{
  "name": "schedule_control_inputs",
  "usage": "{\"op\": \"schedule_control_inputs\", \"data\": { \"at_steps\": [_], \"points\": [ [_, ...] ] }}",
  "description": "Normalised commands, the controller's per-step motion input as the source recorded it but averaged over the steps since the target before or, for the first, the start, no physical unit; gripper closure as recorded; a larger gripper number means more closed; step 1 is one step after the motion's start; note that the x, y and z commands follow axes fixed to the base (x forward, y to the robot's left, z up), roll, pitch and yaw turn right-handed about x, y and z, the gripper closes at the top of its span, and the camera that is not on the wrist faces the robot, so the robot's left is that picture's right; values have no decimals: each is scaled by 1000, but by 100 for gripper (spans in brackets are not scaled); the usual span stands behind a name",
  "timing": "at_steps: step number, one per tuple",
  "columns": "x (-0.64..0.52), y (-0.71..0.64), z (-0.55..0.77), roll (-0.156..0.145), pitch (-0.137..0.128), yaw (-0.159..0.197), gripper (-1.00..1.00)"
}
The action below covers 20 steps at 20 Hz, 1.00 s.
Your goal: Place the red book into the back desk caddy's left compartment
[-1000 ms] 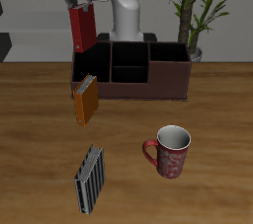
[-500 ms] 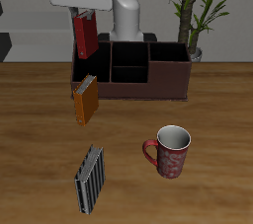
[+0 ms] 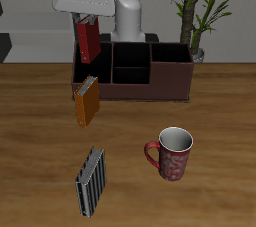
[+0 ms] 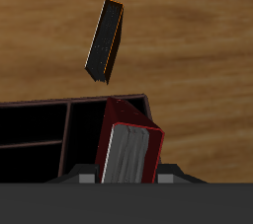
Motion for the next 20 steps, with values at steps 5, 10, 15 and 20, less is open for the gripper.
{"op": "schedule_control_inputs", "data": {
  "at_steps": [5,10,15,20],
  "points": [
    [-12,79,-220,16,49,-5,100],
    [58,17,-165,3,23,9,100],
    [118,-23,-241,-8,37,1,100],
    [126,-26,-285,-3,48,-13,100]
  ]
}}
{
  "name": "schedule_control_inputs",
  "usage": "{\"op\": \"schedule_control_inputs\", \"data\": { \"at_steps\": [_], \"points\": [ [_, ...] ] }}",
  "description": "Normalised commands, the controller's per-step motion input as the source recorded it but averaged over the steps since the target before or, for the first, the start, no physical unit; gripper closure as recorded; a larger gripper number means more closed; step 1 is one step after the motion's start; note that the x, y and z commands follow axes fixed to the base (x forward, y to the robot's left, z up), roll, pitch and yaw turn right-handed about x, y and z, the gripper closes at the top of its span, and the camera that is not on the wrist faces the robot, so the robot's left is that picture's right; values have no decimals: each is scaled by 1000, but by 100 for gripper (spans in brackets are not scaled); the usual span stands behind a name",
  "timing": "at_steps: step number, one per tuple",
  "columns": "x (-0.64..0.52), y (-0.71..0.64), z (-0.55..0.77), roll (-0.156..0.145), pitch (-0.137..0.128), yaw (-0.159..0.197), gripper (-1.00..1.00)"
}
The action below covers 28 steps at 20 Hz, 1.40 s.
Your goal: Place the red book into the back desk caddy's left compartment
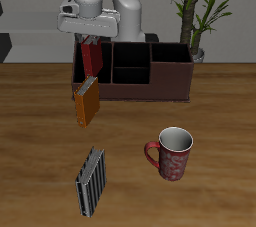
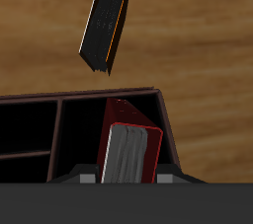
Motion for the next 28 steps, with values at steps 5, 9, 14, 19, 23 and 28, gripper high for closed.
{"op": "schedule_control_inputs", "data": {
  "at_steps": [5,9,14,19,23,28],
  "points": [
    [72,20,-215,3,46,-5,100],
    [16,-15,-139,-1,23,-2,100],
    [-6,-61,-98,-11,14,-2,100],
    [-1,-76,-179,-5,34,-3,100],
    [-31,-36,-192,5,37,2,100],
    [-68,11,82,49,-18,-61,100]
  ]
}}
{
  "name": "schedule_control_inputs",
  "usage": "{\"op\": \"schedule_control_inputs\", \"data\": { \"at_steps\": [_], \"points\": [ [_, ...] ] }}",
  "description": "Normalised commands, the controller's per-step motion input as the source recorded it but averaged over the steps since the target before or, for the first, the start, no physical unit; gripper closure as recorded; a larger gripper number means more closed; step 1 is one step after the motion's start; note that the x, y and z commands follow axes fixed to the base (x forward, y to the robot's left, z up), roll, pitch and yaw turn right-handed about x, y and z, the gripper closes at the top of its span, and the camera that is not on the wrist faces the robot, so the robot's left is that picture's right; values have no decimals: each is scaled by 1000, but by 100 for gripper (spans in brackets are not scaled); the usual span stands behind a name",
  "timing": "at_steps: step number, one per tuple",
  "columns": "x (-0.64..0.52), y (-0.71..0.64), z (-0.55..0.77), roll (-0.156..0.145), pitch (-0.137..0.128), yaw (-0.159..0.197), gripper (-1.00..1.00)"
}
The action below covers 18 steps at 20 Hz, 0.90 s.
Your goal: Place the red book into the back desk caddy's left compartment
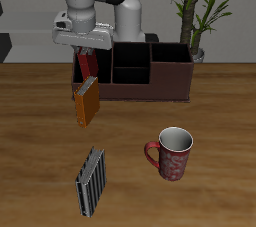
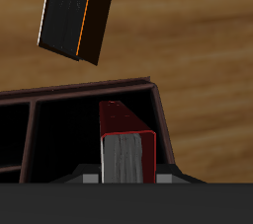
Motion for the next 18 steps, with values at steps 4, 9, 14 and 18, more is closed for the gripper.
{"op": "schedule_control_inputs", "data": {
  "at_steps": [4,9,14,18],
  "points": [
    [164,-31,-38,-28,4,17,100],
    [141,45,-246,19,76,13,-100],
    [-77,41,134,0,-30,10,-100],
    [10,-10,204,-7,-26,-9,-100]
  ]
}}
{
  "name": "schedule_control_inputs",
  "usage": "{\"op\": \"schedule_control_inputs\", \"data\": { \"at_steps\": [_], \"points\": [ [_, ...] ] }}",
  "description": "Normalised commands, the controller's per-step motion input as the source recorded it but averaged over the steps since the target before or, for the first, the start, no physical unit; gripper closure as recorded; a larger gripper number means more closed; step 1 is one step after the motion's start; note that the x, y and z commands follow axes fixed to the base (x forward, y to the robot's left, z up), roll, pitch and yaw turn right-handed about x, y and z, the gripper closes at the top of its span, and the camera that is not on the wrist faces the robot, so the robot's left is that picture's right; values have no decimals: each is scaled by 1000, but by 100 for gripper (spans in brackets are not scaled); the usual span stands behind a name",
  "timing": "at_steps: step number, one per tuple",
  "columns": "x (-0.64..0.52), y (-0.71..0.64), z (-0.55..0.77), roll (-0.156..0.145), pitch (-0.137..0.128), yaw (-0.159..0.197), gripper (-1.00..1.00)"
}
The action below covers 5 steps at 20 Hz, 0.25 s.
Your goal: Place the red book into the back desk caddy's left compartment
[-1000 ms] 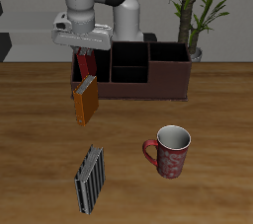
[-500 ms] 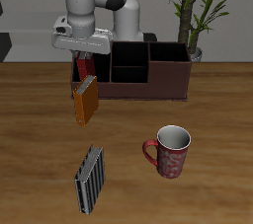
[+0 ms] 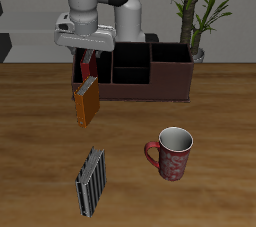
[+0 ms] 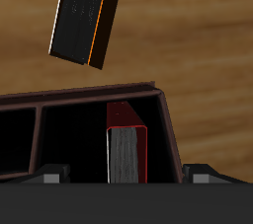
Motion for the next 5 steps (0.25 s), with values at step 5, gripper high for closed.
{"op": "schedule_control_inputs", "data": {
  "at_steps": [5],
  "points": [
    [264,-122,238,-21,-34,2,-100]
  ]
}}
